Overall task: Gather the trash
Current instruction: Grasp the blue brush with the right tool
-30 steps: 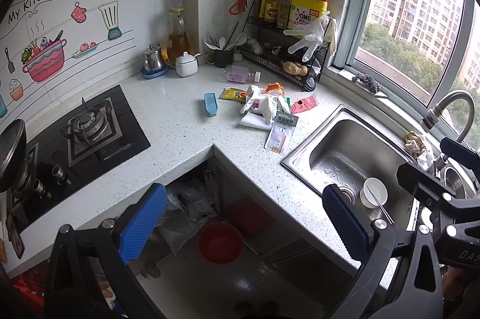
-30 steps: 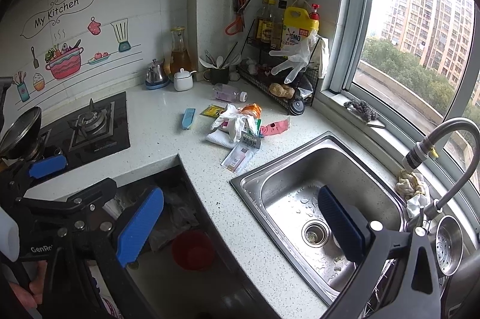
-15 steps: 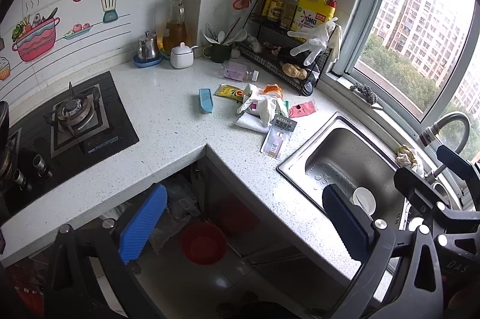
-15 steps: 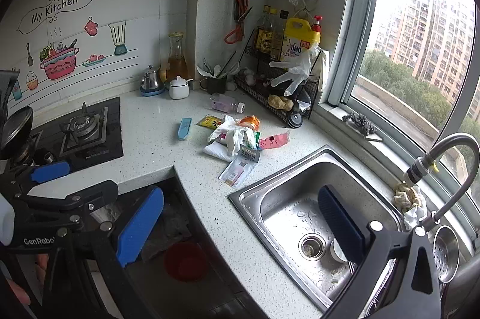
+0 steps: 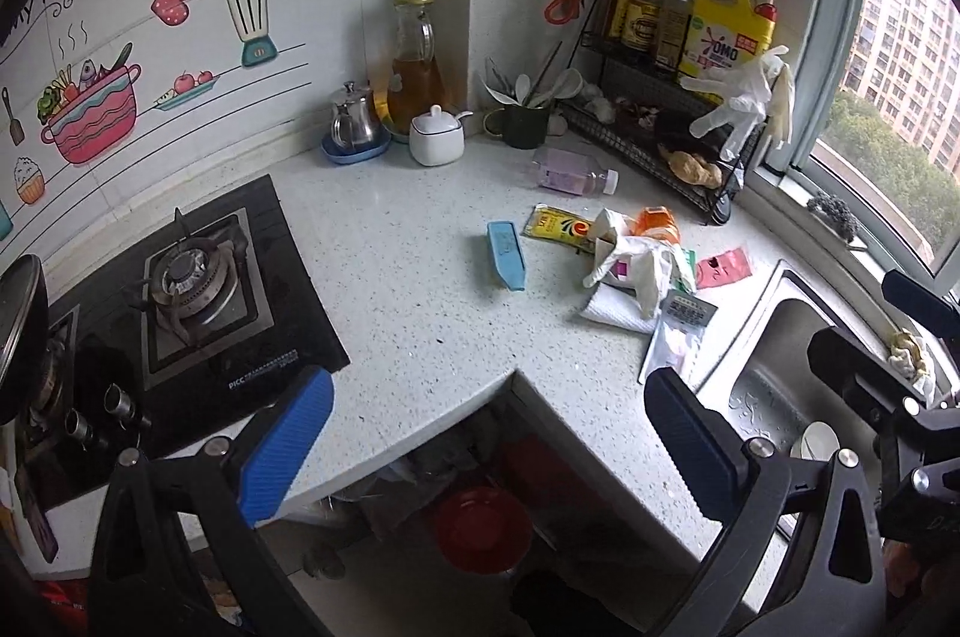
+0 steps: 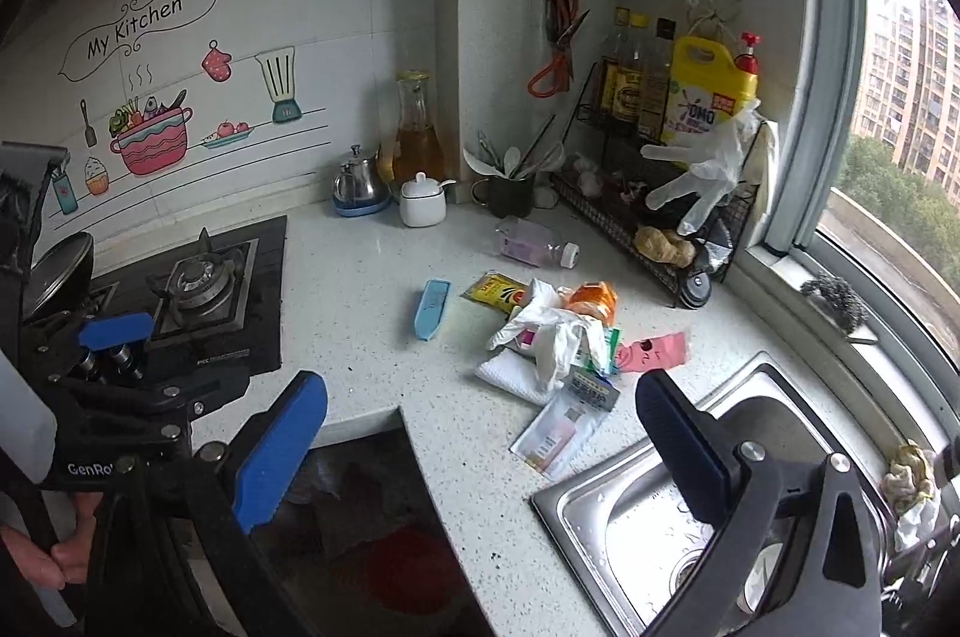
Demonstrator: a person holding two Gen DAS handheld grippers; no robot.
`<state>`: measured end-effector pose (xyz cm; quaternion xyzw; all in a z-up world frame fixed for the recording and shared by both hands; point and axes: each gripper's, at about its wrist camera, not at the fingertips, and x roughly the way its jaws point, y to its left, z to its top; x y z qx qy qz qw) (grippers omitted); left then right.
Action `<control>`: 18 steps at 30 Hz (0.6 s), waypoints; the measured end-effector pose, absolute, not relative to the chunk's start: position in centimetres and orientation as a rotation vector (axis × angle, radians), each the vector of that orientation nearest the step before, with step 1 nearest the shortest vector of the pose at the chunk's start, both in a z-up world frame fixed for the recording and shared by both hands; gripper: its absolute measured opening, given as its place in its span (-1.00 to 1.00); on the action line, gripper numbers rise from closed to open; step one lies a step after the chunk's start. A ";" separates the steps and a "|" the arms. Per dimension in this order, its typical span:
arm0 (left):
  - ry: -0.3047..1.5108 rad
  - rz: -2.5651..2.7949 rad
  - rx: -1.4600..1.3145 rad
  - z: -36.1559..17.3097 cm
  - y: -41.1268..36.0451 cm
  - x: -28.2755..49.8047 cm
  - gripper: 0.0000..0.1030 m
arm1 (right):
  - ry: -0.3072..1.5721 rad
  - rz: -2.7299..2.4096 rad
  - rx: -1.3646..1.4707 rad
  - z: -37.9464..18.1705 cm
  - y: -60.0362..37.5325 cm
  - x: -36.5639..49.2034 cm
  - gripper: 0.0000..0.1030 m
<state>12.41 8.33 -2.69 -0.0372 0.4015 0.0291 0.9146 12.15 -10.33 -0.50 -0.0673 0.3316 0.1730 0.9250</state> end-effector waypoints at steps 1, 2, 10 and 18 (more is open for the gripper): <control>0.836 0.076 -0.074 -3.0 8.7 13.7 1.00 | 0.691 0.361 -0.139 -0.7 -9.9 13.4 1.00; 0.845 0.084 -0.073 -3.3 9.1 14.9 1.00 | 0.703 0.367 -0.140 -1.0 -9.4 14.7 1.00; 0.935 0.139 -0.099 -6.6 13.2 24.4 1.00 | 0.826 0.451 -0.167 -4.0 -5.0 24.1 1.00; 1.044 0.131 -0.057 -11.6 17.8 32.8 1.00 | 0.963 0.456 -0.188 -9.0 -1.1 31.6 1.00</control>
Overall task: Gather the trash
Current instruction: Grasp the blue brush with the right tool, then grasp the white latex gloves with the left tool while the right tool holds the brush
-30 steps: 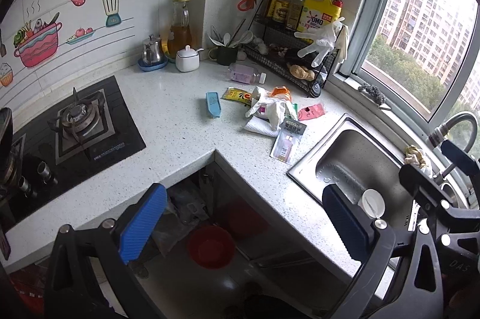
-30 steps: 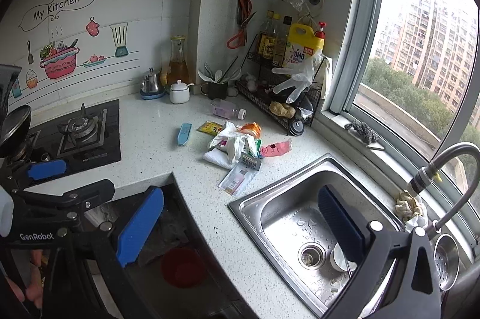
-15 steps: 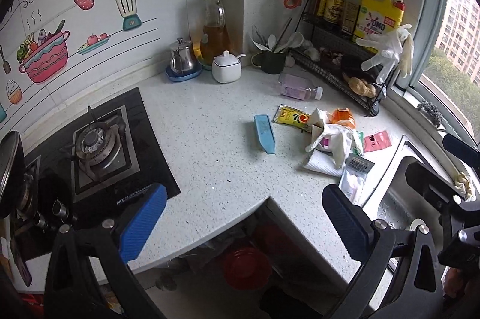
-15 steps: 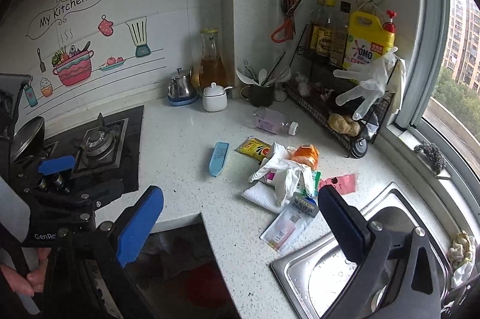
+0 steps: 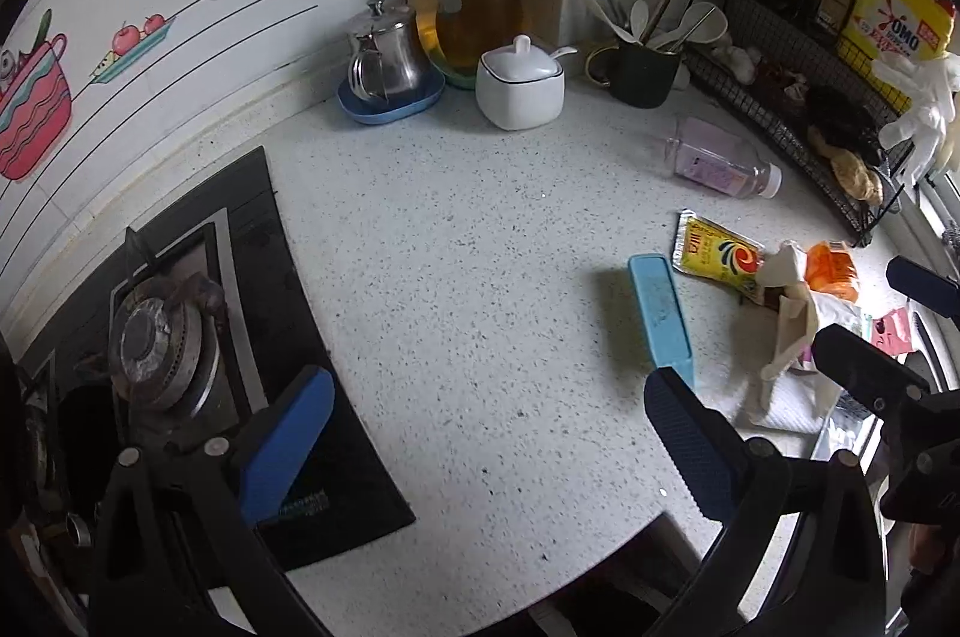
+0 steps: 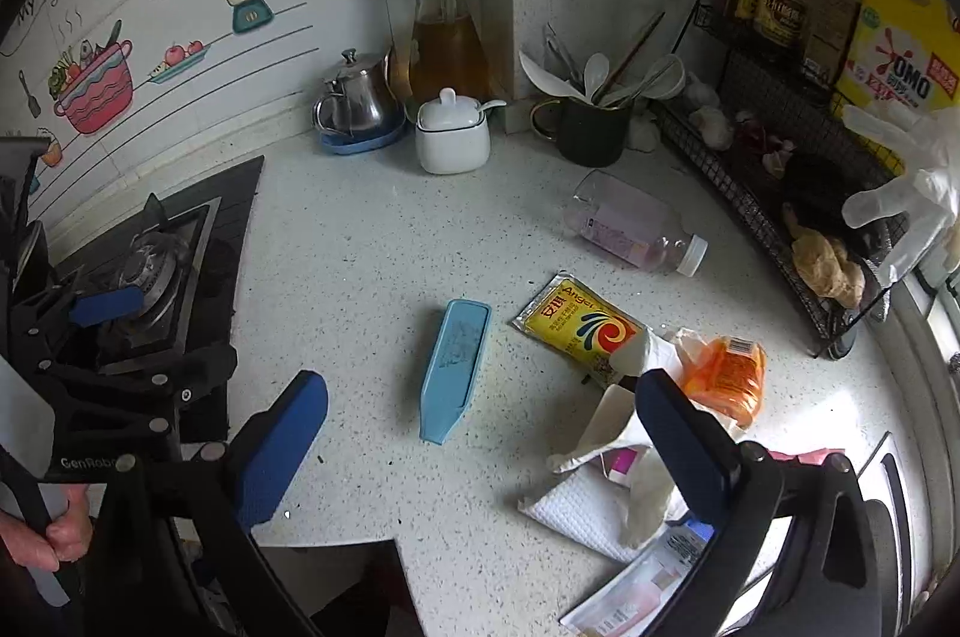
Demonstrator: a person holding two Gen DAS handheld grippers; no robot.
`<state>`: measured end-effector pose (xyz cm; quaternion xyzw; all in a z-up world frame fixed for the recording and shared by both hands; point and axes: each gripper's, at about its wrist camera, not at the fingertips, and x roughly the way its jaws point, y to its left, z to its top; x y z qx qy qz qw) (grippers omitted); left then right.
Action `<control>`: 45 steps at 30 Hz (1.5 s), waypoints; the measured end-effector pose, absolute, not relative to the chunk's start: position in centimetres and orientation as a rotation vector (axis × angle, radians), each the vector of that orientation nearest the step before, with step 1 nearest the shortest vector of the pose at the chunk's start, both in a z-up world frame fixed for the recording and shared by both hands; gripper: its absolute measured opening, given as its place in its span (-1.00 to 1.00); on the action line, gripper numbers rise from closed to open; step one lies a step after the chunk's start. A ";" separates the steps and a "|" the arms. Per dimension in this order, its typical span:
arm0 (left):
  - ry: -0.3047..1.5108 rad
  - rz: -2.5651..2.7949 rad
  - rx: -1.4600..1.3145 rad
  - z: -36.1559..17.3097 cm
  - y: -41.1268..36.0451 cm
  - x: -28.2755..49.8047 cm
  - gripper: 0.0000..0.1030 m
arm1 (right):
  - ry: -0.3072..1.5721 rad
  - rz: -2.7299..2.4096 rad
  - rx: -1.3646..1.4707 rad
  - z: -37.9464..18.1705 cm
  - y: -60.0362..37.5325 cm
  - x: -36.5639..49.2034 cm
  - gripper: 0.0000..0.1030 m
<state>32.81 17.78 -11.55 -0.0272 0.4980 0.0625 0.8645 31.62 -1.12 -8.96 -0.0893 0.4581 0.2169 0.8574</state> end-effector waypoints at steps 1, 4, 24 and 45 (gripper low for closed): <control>1.053 0.126 -0.050 -12.3 18.2 33.8 1.00 | 0.985 0.445 -0.184 -9.8 -0.8 32.4 1.00; 1.095 0.092 -0.039 -14.6 19.5 36.8 1.00 | 1.048 0.395 -0.174 -12.1 0.2 34.5 0.85; 1.258 -0.071 0.026 -22.9 22.3 44.4 1.00 | 1.308 0.235 -0.118 -20.2 2.1 38.4 0.07; 1.143 -0.381 0.126 -15.3 8.7 40.9 1.00 | 1.138 0.010 0.024 -9.0 -10.4 30.3 -0.31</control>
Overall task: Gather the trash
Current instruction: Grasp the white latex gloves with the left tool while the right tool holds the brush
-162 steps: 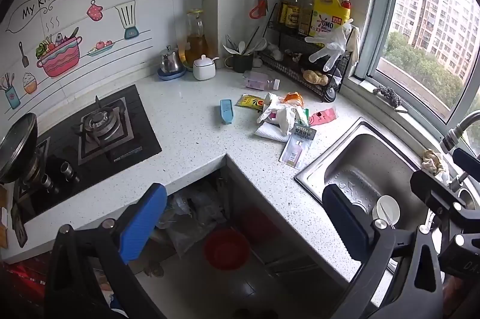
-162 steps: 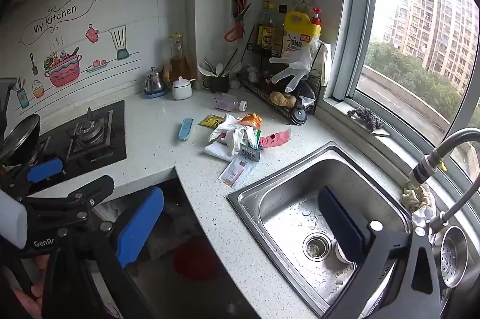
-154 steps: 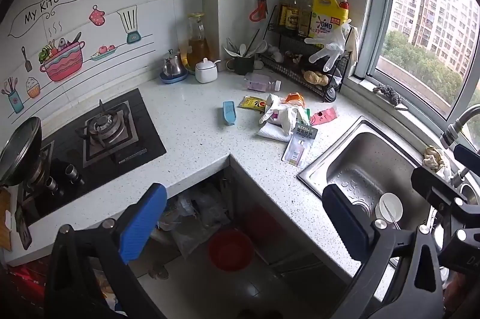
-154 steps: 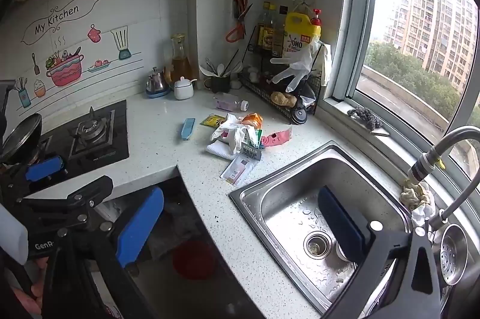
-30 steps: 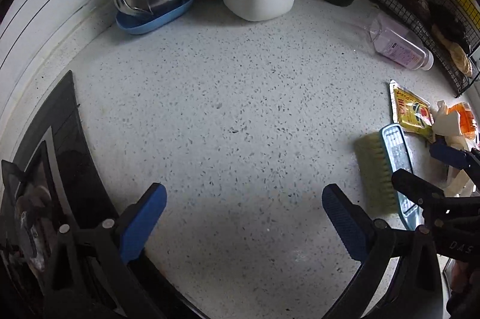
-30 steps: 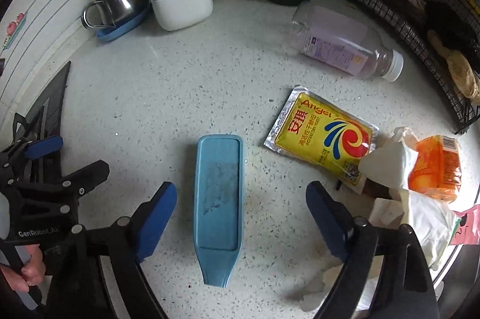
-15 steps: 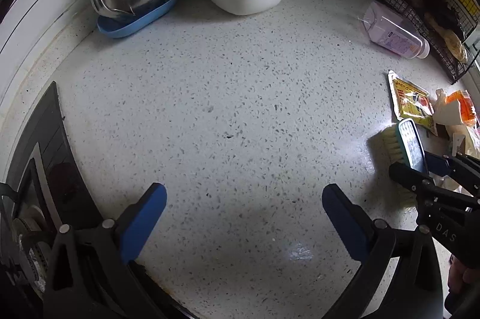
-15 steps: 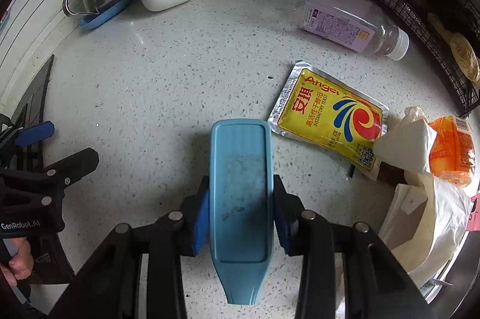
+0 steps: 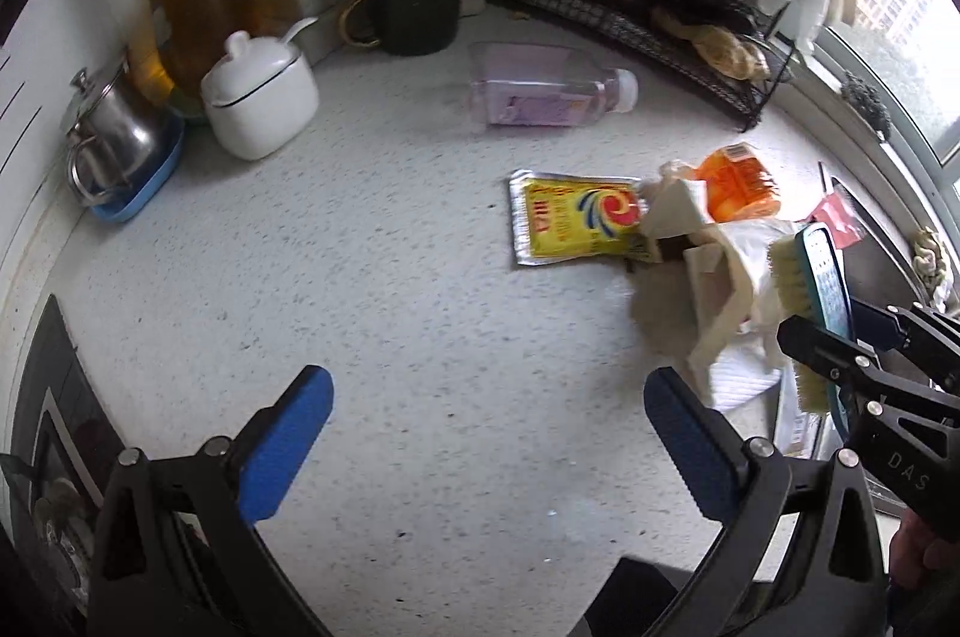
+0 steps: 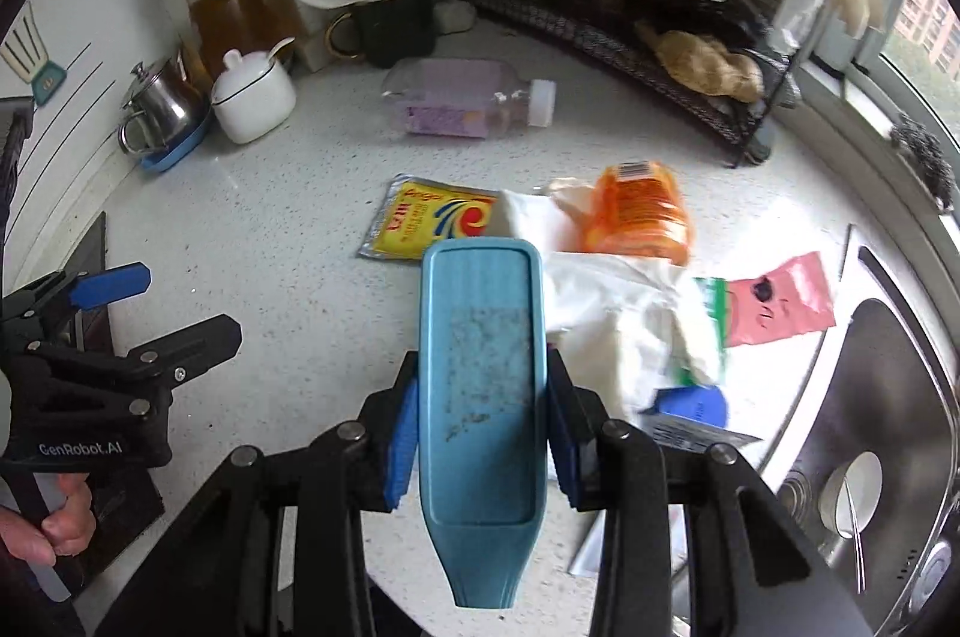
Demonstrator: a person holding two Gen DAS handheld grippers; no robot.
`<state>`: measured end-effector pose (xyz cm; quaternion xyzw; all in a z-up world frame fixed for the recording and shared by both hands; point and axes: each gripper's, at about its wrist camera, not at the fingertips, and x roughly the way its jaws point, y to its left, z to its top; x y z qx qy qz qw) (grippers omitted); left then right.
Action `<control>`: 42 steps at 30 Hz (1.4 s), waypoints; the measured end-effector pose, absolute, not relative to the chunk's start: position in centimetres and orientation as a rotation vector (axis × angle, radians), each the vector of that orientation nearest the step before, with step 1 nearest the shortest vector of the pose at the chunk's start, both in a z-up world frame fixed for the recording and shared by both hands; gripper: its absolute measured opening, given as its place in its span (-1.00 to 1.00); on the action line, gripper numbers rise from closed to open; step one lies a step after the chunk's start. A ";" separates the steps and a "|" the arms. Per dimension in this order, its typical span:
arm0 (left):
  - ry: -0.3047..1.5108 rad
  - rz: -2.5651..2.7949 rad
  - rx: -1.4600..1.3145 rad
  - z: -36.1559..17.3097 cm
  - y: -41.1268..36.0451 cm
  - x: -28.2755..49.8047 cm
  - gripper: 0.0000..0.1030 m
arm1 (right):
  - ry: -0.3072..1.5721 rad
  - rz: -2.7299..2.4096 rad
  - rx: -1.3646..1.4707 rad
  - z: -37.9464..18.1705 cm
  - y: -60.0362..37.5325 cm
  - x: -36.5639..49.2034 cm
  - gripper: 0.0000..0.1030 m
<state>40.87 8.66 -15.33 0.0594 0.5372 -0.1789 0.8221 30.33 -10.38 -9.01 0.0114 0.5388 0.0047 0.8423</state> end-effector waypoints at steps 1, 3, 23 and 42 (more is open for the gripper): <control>1.141 -0.397 0.136 -15.2 7.5 40.8 1.00 | 1.132 -0.012 0.033 -8.7 -11.4 29.9 -0.31; 1.142 -0.427 0.151 -14.8 5.2 40.3 1.00 | 1.124 -0.050 0.050 -8.4 -12.9 29.5 -0.31; 1.255 -0.371 0.094 -19.0 -5.5 42.8 0.27 | 1.146 0.008 0.068 -10.2 -22.1 30.0 -0.31; 1.056 -0.282 0.051 -10.8 -3.8 36.4 -0.96 | 1.053 0.182 0.045 -6.2 -21.7 28.3 -0.31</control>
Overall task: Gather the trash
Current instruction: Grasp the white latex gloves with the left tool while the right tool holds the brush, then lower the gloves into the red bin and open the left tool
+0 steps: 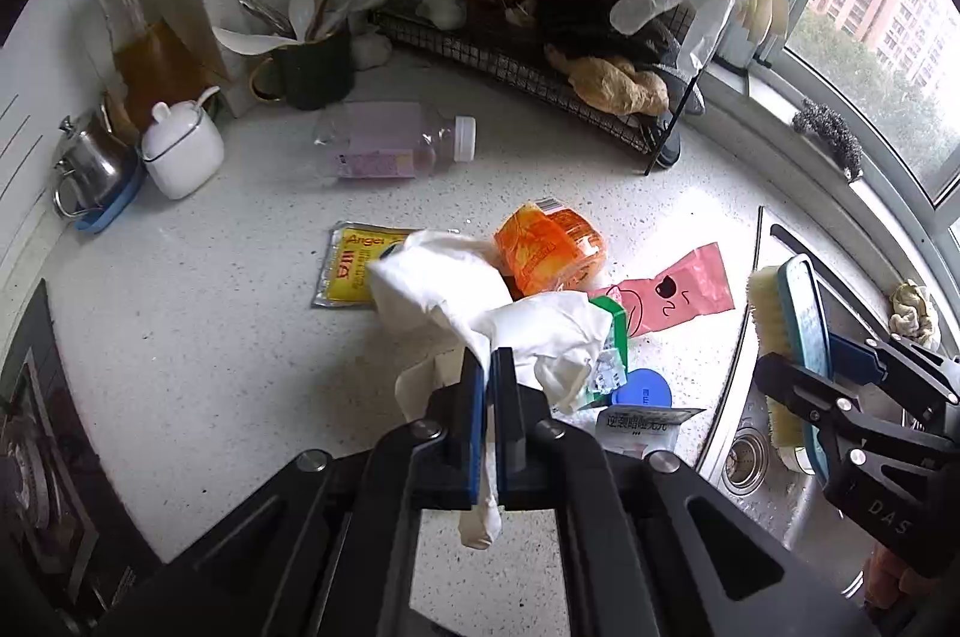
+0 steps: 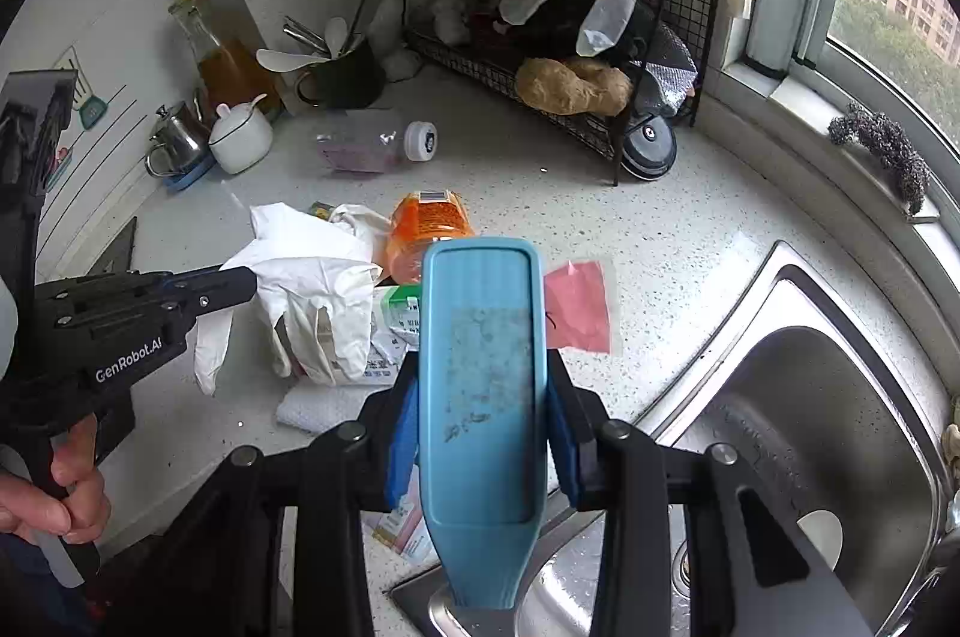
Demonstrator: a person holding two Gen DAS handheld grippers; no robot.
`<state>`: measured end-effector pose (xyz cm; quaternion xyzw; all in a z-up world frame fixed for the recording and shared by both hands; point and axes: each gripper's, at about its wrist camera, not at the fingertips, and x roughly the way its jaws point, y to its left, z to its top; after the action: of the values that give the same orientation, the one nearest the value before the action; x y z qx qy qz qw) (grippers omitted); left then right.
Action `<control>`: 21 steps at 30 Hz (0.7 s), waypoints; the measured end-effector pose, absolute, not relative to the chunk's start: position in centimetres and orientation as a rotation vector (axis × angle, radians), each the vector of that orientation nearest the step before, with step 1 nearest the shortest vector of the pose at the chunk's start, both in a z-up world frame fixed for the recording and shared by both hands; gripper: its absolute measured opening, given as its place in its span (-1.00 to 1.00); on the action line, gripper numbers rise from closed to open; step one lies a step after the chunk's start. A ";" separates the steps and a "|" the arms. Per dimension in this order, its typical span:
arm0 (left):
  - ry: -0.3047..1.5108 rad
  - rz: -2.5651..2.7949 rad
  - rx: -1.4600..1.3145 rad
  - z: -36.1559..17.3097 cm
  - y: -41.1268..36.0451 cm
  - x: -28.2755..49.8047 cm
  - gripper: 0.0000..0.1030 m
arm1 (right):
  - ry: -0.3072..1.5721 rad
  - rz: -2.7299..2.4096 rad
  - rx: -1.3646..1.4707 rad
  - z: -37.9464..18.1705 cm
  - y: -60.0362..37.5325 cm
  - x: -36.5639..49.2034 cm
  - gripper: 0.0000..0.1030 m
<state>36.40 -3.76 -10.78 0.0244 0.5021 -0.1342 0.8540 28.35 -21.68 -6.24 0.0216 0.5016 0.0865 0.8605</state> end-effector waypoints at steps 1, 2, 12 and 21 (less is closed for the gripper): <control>1.035 -0.277 0.050 -10.0 -3.5 35.7 -0.96 | 1.042 0.188 0.039 -5.8 -21.3 28.0 -0.31; 1.016 -0.270 0.055 -9.4 -3.1 35.0 -0.96 | 1.028 0.196 0.034 -5.4 -21.0 27.6 -0.31; 0.960 -0.226 0.047 -6.4 0.7 26.6 -0.96 | 0.972 0.257 0.012 -3.0 -17.6 21.8 -0.31; 0.995 -0.218 0.016 -8.5 3.7 17.0 -0.96 | 0.996 0.296 0.009 -4.2 -14.8 14.9 -0.31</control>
<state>16.96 3.72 -8.48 0.0075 0.4762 -0.1042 0.8731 14.89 -14.78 -4.20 0.0045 0.4759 0.1413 0.8681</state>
